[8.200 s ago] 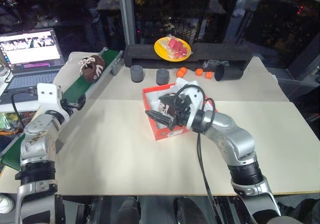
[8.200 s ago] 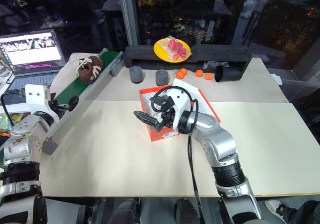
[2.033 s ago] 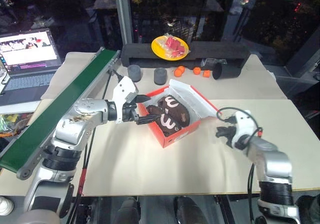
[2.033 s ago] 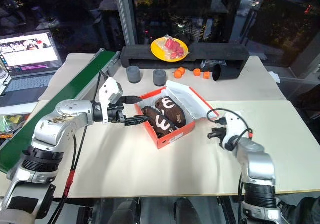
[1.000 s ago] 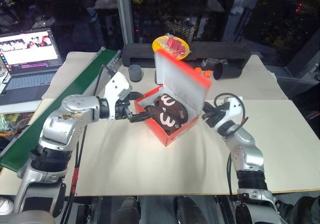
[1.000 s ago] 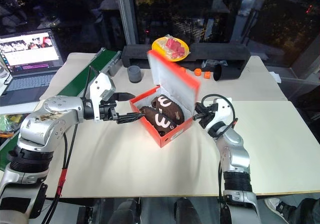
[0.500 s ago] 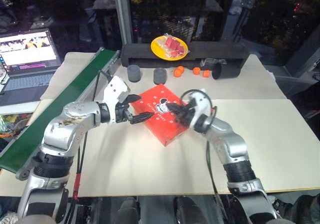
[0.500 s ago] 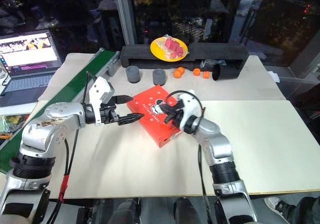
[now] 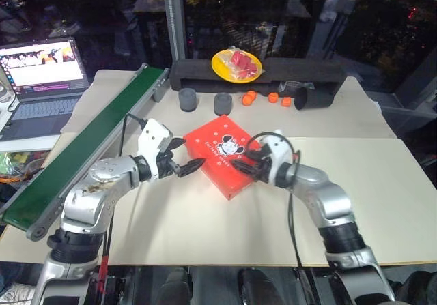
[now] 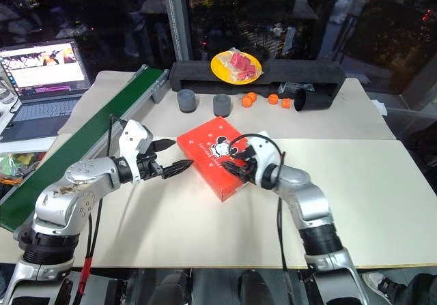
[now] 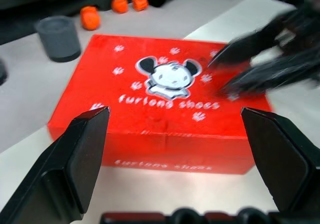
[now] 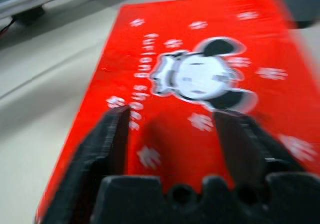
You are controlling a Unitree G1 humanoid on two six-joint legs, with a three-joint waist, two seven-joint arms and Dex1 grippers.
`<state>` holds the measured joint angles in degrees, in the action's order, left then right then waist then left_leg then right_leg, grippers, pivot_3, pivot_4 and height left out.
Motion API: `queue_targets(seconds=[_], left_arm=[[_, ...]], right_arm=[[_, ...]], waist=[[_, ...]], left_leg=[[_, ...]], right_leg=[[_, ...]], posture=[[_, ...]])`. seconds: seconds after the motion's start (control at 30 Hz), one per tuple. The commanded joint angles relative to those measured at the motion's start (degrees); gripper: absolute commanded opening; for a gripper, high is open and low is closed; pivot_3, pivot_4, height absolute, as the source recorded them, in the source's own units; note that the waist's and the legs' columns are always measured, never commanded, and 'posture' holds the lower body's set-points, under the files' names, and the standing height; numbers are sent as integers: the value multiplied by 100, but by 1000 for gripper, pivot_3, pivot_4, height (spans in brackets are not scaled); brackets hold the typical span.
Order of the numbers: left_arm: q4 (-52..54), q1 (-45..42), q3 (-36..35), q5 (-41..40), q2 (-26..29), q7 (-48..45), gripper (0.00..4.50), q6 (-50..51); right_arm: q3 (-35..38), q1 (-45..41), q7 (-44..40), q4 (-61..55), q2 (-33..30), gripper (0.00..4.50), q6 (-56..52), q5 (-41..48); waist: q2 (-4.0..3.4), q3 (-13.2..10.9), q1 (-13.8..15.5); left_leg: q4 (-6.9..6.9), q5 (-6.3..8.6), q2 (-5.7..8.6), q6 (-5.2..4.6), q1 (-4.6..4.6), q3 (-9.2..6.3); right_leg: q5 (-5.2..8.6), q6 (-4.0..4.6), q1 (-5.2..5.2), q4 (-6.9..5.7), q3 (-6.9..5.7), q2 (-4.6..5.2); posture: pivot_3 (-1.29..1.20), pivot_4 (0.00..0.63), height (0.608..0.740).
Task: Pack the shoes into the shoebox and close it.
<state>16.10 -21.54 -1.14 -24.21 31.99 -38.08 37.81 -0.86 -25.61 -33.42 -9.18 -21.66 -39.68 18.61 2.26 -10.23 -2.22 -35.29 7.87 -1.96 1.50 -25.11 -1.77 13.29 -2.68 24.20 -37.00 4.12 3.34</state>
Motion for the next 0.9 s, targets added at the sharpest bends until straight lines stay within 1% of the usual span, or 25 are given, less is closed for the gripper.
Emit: queue_targets(seconds=[0.03,0.17,0.27,0.37,0.4,0.53,0.7,0.8,0.9], left_arm=[[10,212,-222,24,-154,127,4500,-380],[-180,433,-180,181,-217,176,4500,-658],[-208,513,-226,203,-310,258,4500,-778],[-216,706,-303,301,-537,541,4500,-1022],[-282,859,-313,401,-677,693,4500,-1222],[-744,1388,-262,923,-1087,1160,4500,-2082],[-1591,1890,-273,1332,-1501,1558,4500,-3036],[-1846,1944,-325,1441,-1650,1743,4500,-3313],[-1962,1947,-293,1508,-1712,1782,4500,-3460]], right_arm=[[872,260,351,-931,-276,4449,-340,301],[1457,712,761,-1086,-440,4449,-229,158],[1580,1057,882,-1091,-553,4449,-81,36],[1801,1560,1077,-1004,-425,4449,265,-61],[1827,1798,1150,-959,-287,4449,460,-89],[1693,2414,1388,-643,219,4449,1263,-298],[1458,2821,1683,-45,721,4449,2352,-722],[1389,2894,1794,232,915,4449,2780,-825],[1356,2932,1886,424,1006,4449,3016,-886]], waist=[[0,0,0],[2,1,-6],[3,2,-1],[2,3,4],[2,3,5],[1,16,-29],[-2,19,-25],[-2,19,-17],[-3,21,-5]], left_leg=[[0,0,0,0,0,0],[-1,0,-1,0,7,1],[-1,0,0,0,7,3],[0,0,1,0,5,4],[0,0,1,0,7,4],[4,1,-1,0,19,8],[2,0,-2,0,37,20],[2,1,-4,0,41,24],[2,1,-4,1,40,25]], right_leg=[[0,0,0,2,0,0],[2,1,-6,1,1,-1],[5,1,-7,3,2,0],[5,1,-5,2,4,1],[5,1,-9,3,4,1],[6,2,-15,5,7,1],[11,-7,-22,4,14,2],[21,-21,-22,4,15,4],[27,-9,-21,4,15,5]], posture=[[0,150,740],[0,150,740],[0,150,740],[0,150,740],[0,150,740],[0,150,740],[0,150,740],[0,150,740],[0,150,740]])
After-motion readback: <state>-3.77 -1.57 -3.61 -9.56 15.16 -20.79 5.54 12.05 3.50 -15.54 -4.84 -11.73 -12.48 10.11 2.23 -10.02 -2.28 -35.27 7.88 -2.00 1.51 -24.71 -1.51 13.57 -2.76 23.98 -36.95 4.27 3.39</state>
